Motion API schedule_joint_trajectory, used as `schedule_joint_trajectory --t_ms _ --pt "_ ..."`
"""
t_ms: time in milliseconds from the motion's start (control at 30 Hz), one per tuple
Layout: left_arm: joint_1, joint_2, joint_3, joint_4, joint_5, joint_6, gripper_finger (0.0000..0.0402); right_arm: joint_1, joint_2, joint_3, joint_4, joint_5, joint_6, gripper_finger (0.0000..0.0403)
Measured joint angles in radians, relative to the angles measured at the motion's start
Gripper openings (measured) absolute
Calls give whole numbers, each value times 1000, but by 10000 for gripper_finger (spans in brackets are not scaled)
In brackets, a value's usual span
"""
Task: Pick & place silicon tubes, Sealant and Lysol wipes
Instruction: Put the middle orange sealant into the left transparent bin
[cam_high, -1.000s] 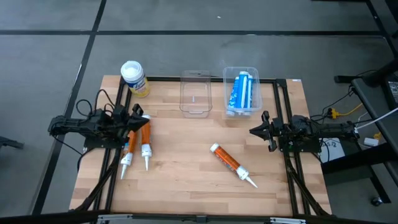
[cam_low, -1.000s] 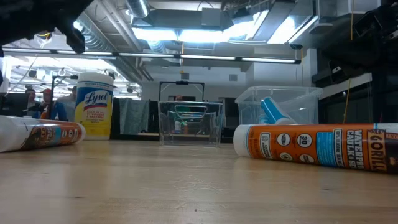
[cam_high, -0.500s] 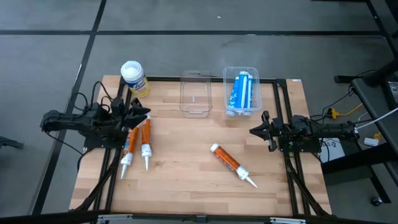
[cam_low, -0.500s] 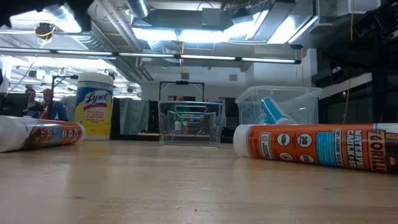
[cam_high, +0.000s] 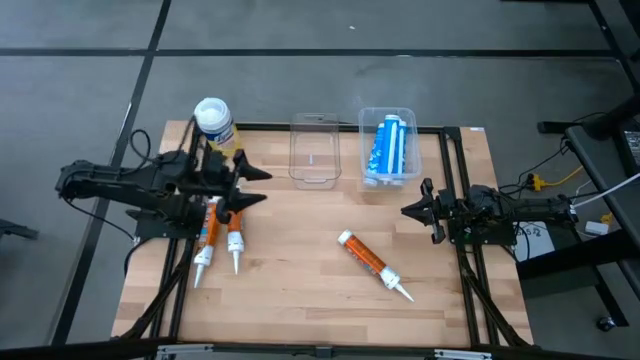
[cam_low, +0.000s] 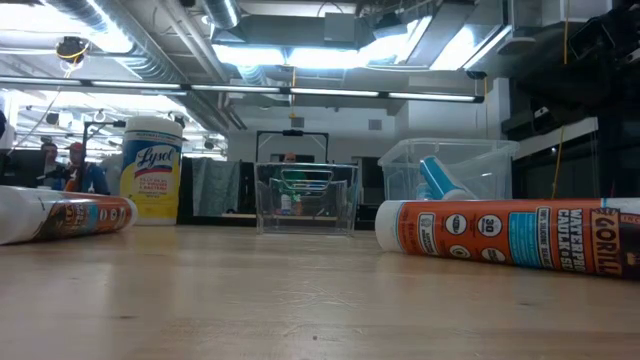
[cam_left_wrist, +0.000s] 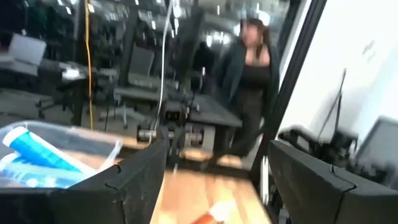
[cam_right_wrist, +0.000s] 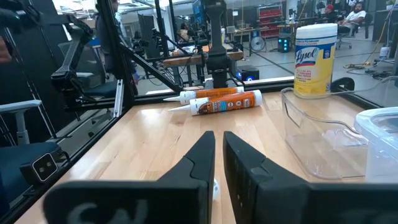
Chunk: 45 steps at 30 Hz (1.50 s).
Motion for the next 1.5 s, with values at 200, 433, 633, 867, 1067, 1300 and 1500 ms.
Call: schedule_joint_trajectory --t_ms 200,433,633,867,1067,1300,1500 --pt "0 106 159 -209 61 61 278 0 0 0 0 0 0 35" --pt "0 148 261 -438 86 126 278 0 0 0 0 0 1 35" --pt "0 153 319 -653 71 117 278 0 0 0 0 0 1 35" --pt "0 153 327 -787 11 -93 278 0 0 0 0 0 0 35" --pt "0 164 328 -862 -2 -351 278 0 0 0 0 0 1 35" --pt "0 196 328 -1086 -135 -714 278 0 0 0 0 0 0 35" --pt "0 260 328 -1264 -175 -886 278 0 0 0 0 0 0 35"
